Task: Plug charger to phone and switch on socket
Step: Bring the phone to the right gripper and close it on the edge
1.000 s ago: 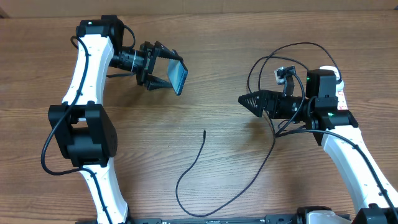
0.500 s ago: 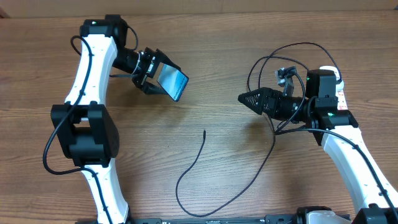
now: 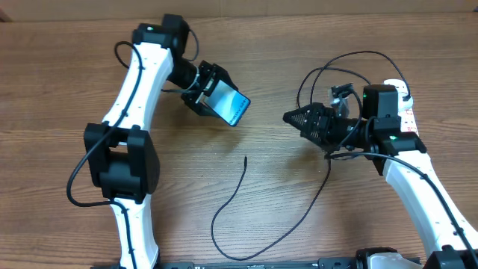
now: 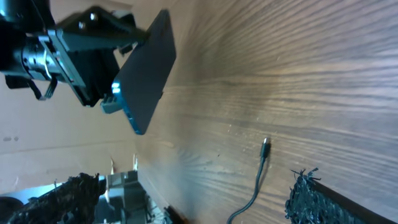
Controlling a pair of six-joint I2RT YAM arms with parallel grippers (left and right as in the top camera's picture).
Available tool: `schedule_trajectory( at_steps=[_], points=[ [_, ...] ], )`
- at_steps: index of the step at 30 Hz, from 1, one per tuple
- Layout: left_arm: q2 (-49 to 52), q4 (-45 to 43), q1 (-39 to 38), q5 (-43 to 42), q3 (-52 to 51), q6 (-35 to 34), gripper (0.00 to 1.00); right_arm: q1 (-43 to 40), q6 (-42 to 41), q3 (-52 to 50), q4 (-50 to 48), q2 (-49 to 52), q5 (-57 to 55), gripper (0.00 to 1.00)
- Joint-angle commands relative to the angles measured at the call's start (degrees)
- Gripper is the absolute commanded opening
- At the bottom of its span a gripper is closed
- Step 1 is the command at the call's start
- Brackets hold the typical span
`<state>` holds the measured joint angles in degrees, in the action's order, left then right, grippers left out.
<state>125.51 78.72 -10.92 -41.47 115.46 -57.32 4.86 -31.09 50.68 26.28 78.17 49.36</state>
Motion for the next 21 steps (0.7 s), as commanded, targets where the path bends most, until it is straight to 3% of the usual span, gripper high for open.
schedule_trajectory(
  at_steps=[1, 21],
  points=[
    [-0.07, -0.44, -2.01, 1.31, 1.60, -4.98, 0.04, 2.12, -3.63, 1.14, -0.02, -0.31, -2.80, 1.00],
    [-0.07, -2.82, -11.43, 4.98, 1.60, -14.62, 0.04, 4.94, -4.92, 1.14, -1.07, -0.31, -6.51, 1.00]
  ],
)
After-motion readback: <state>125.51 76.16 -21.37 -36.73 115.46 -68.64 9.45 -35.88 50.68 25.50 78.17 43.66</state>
